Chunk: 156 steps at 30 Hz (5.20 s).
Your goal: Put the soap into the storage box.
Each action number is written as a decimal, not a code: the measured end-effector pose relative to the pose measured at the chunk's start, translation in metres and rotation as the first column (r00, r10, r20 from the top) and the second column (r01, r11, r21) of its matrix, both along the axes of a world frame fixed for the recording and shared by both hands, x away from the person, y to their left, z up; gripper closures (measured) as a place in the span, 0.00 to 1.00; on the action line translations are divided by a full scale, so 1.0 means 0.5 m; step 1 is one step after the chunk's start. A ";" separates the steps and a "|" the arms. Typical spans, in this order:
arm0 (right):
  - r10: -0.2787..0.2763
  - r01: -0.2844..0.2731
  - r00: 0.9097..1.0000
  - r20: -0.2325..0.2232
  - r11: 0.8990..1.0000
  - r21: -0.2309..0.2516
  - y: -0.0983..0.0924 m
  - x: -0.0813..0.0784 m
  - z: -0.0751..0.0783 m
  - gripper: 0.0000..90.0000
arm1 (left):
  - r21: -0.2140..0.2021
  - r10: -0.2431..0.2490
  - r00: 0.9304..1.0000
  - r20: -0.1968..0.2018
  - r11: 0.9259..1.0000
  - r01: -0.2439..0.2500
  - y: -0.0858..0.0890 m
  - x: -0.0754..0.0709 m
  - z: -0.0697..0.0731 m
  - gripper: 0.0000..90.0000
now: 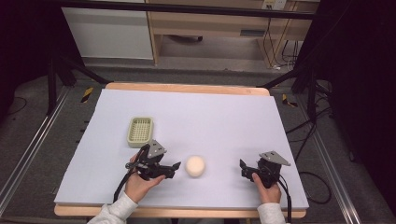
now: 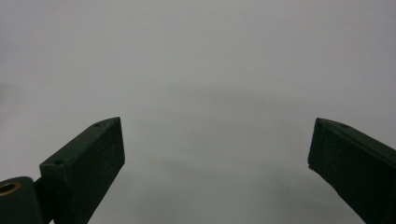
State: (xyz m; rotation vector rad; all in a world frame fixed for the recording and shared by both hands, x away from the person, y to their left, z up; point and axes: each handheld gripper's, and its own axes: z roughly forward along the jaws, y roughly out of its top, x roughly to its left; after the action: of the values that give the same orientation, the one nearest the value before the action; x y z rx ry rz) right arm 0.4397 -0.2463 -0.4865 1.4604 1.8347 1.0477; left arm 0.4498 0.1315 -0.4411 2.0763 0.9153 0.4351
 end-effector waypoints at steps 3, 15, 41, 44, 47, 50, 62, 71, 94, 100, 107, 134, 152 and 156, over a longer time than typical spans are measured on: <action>0.001 -0.001 1.000 0.001 1.000 -0.001 0.000 0.000 0.000 0.05 | -0.006 -0.003 1.000 -0.001 1.000 0.003 -0.003 0.000 0.002 0.22; 0.003 -0.003 1.000 0.000 1.000 -0.002 0.000 0.000 0.000 0.05 | -0.009 -0.032 0.999 0.003 0.999 0.032 -0.033 0.001 0.009 0.21; 0.004 -0.004 1.000 0.000 1.000 -0.001 0.000 0.000 0.000 0.05 | -0.010 -0.070 0.998 -0.009 0.998 0.070 -0.081 0.012 0.023 0.19; 0.005 -0.005 1.000 -0.002 1.000 0.000 0.000 0.000 0.000 0.05 | -0.013 -0.073 0.997 -0.018 0.997 0.073 -0.092 0.014 0.018 0.19; 0.004 -0.004 1.000 0.000 1.000 0.000 0.000 0.000 0.000 0.05 | -0.011 -0.077 0.997 -0.027 0.997 0.077 -0.100 0.015 0.013 0.19; 0.004 -0.004 1.000 0.000 1.000 0.000 0.000 0.000 0.000 0.05 | -0.005 -0.083 0.996 -0.032 0.997 0.083 -0.107 0.015 0.008 0.18; 0.006 -0.006 1.000 -0.004 1.000 0.001 0.000 0.000 0.000 0.05 | 0.011 -0.097 0.994 -0.049 0.995 0.098 -0.126 0.016 -0.005 0.17; 0.007 -0.007 1.000 -0.005 1.000 0.002 -0.001 0.001 0.000 0.05 | 0.039 -0.099 0.993 -0.064 0.994 0.102 -0.138 0.022 -0.017 0.15; 0.008 -0.008 1.000 -0.005 1.000 0.001 0.000 0.001 0.000 0.05 | 0.071 -0.101 0.990 -0.101 0.992 0.108 -0.153 0.028 -0.047 0.16; 0.008 -0.008 1.000 -0.005 1.000 0.002 0.000 0.000 0.000 0.05 | 0.086 -0.103 0.988 -0.111 0.990 0.113 -0.158 0.028 -0.057 0.19; 0.009 -0.009 1.000 -0.007 1.000 0.004 0.000 0.000 0.000 0.05 | 0.091 -0.106 0.988 -0.116 0.989 0.117 -0.163 0.029 -0.061 0.22; 0.011 -0.010 1.000 -0.011 1.000 0.005 0.000 0.001 0.000 0.05 | 0.097 -0.099 0.988 -0.122 0.989 0.111 -0.169 0.031 -0.067 0.27; 0.010 -0.010 1.000 -0.007 1.000 0.002 -0.001 0.002 -0.001 0.05 | 0.094 -0.096 0.987 -0.128 0.990 0.108 -0.148 0.027 -0.043 0.27; 0.010 -0.010 1.000 -0.007 1.000 0.002 -0.001 0.002 -0.001 0.05 | 0.093 -0.089 0.989 -0.118 0.991 0.100 -0.137 0.026 -0.031 0.27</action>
State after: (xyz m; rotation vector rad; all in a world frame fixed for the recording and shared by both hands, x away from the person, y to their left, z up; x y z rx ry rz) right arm 0.4405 -0.2469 -0.4869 1.4595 1.8484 1.0504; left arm 0.4627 0.0629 -0.4568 2.2441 0.8713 0.3206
